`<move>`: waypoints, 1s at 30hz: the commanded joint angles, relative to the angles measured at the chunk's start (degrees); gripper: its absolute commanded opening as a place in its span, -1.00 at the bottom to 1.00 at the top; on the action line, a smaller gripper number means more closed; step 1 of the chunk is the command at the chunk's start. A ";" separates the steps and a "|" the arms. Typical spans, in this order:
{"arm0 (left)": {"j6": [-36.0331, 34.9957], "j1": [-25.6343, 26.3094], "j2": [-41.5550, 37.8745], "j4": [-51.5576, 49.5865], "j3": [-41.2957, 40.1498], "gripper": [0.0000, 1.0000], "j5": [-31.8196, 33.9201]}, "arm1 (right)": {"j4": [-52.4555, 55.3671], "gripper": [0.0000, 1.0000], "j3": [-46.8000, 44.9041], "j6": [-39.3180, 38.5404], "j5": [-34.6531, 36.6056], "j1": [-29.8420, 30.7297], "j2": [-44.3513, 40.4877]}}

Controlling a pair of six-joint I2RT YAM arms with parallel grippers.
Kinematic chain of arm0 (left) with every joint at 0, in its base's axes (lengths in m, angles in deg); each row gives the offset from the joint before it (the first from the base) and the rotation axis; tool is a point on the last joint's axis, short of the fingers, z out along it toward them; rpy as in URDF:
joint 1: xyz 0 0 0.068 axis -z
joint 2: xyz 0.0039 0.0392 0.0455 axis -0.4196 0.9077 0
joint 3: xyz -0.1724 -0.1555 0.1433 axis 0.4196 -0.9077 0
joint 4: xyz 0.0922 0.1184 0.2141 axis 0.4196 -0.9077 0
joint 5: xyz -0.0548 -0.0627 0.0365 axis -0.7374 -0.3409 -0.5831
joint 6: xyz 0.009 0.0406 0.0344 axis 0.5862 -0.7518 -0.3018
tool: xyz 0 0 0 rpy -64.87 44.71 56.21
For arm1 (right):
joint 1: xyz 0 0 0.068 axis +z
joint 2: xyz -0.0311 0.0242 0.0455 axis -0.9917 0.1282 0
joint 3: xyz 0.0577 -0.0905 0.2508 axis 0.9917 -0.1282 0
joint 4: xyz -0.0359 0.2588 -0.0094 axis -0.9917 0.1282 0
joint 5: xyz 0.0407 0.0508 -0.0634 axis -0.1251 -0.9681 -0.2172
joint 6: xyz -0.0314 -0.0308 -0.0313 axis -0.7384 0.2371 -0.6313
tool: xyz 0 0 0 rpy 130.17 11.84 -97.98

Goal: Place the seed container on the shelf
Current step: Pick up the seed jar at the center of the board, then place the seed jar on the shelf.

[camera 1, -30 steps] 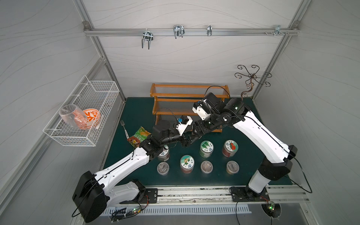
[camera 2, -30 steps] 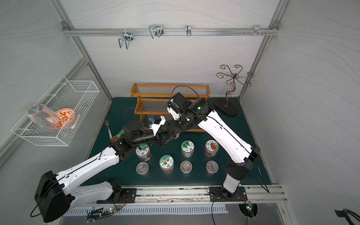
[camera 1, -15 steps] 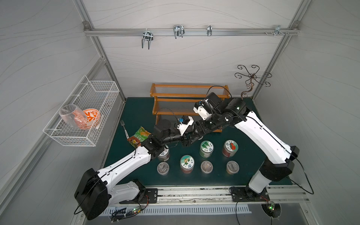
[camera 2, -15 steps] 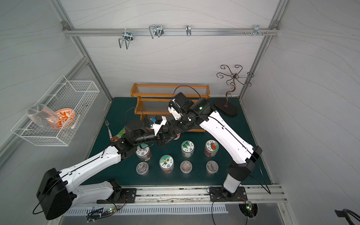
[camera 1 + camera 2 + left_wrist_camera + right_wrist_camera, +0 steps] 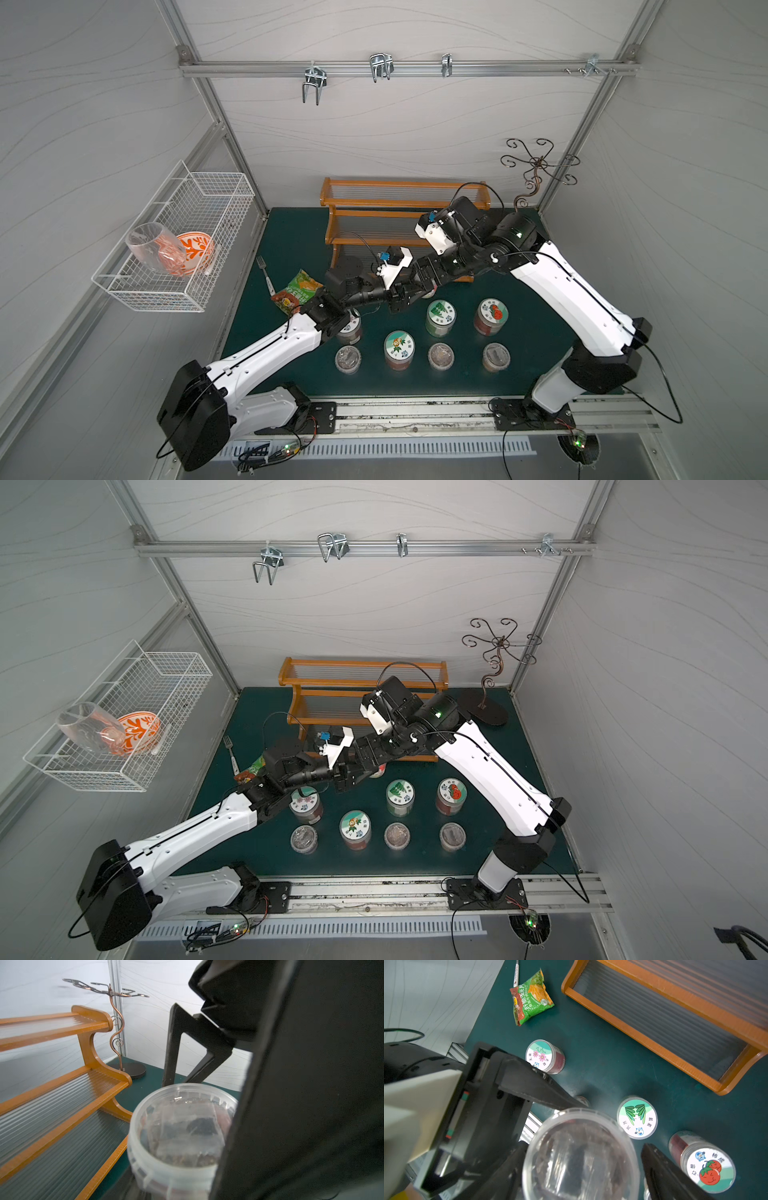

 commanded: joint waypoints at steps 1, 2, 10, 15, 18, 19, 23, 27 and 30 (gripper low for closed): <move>0.12 -0.09 -3.22 7.75 -0.39 -0.13 5.44 | -2.09 0.98 0.54 -0.41 -1.44 -0.14 -2.31; -0.10 -0.05 -3.87 8.09 -0.81 -0.14 6.98 | -2.70 0.98 0.95 -0.19 -1.30 -0.23 -2.74; -1.96 -0.05 -7.60 12.38 -3.59 -0.13 20.93 | -9.71 0.98 -2.03 2.41 3.97 -1.25 -10.81; -4.74 -0.13 -8.50 14.51 -3.62 -0.15 30.49 | -15.34 0.98 -10.93 4.43 6.50 -3.33 -17.76; -6.15 -0.35 -8.11 15.83 -2.98 -0.13 35.75 | -17.50 0.98 -16.17 5.47 7.10 -4.69 -20.97; -6.47 -0.53 -7.85 16.29 -2.73 0.03 37.42 | -17.96 0.98 -17.89 5.68 7.13 -5.10 -21.85; -5.89 -2.95 -6.19 17.41 -1.20 -0.02 40.02 | -19.06 0.98 -23.25 6.26 6.40 -6.33 -23.94; -4.13 -6.33 -3.84 18.43 0.66 -0.04 41.23 | -19.49 0.98 -27.45 6.40 5.70 -7.61 -25.00; -3.91 -8.33 -1.81 19.20 2.28 -0.06 41.95 | -20.55 0.98 -30.45 6.58 4.86 -8.62 -25.97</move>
